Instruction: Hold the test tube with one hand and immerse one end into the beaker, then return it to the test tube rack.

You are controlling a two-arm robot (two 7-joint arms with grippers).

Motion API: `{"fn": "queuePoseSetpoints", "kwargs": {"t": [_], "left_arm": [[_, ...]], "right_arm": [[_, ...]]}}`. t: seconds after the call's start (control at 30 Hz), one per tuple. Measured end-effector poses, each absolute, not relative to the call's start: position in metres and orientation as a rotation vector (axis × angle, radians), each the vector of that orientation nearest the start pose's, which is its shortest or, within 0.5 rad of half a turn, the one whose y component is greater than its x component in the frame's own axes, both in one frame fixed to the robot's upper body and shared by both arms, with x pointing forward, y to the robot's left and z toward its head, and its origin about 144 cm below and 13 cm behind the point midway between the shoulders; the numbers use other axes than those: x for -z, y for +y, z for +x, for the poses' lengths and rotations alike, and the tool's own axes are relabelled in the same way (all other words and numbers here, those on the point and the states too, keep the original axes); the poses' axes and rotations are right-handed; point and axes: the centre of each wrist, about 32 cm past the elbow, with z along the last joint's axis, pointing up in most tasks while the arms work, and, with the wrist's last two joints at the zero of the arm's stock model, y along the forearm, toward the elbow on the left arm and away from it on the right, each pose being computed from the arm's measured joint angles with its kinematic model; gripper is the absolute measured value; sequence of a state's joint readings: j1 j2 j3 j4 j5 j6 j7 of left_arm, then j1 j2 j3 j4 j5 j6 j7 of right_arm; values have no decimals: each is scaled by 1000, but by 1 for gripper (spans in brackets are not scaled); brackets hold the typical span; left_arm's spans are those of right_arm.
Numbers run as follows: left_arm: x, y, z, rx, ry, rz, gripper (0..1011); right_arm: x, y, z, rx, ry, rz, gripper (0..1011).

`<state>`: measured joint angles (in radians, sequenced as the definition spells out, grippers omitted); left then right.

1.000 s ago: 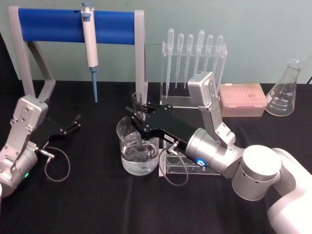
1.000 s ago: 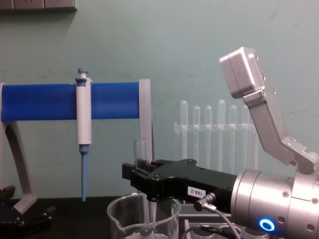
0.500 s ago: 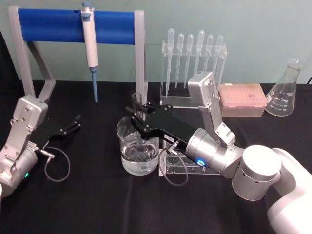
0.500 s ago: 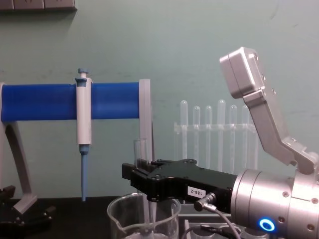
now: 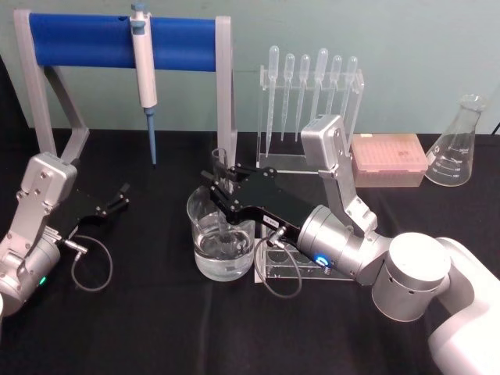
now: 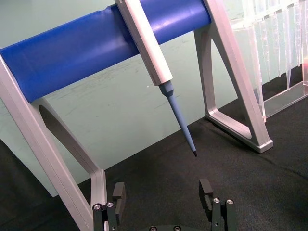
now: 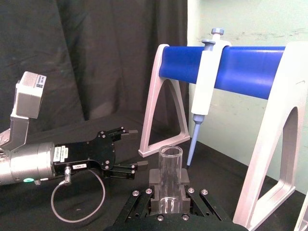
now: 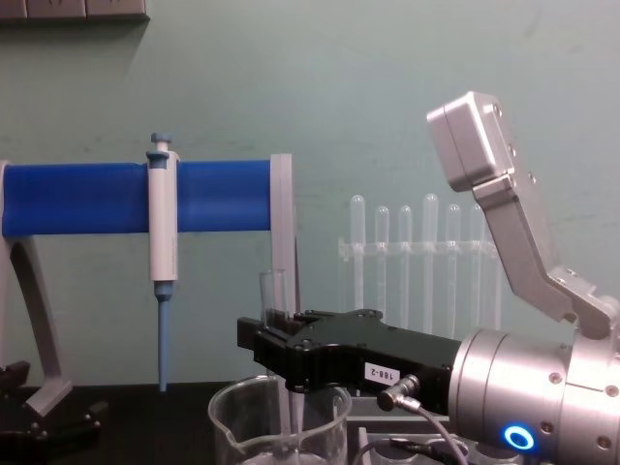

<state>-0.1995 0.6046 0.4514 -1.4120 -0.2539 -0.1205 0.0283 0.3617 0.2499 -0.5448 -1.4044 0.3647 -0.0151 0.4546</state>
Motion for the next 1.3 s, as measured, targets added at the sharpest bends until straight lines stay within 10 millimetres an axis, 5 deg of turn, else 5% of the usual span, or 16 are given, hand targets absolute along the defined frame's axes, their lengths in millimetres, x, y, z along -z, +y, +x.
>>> {"fn": "queuePoseSetpoints", "kwargs": {"t": [1.3], "left_arm": [[-1140,310,489,-1248,-285,304,1000]], "right_arm": [[-1182,-152,524,645,-52,14,230]]}}
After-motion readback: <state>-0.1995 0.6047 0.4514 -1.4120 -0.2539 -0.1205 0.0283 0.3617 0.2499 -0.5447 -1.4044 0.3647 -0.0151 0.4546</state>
